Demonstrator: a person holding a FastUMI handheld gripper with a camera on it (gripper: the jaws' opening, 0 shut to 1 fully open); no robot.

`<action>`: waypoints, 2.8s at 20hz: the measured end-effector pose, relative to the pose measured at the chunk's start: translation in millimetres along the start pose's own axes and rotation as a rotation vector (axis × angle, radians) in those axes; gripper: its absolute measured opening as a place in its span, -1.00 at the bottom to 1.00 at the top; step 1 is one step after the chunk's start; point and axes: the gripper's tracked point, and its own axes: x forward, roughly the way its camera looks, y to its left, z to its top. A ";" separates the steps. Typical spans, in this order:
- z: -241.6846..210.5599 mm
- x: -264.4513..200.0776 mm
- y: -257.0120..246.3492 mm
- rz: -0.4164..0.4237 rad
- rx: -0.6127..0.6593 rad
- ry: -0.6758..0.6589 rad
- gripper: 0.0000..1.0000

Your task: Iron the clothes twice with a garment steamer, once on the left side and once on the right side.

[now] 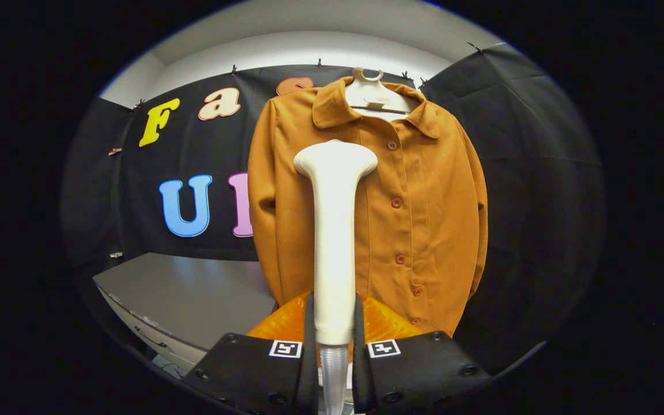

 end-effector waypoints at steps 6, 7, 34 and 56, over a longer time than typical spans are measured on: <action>-64.4 5.1 -10.1 -0.020 0.011 0.150 -0.46; -75.4 4.3 -11.8 -0.024 0.015 0.174 -0.46; -31.4 -110.5 -42.0 -0.053 0.190 0.107 -0.47; 103.8 -11.6 -152.1 -0.069 0.140 -0.165 -0.47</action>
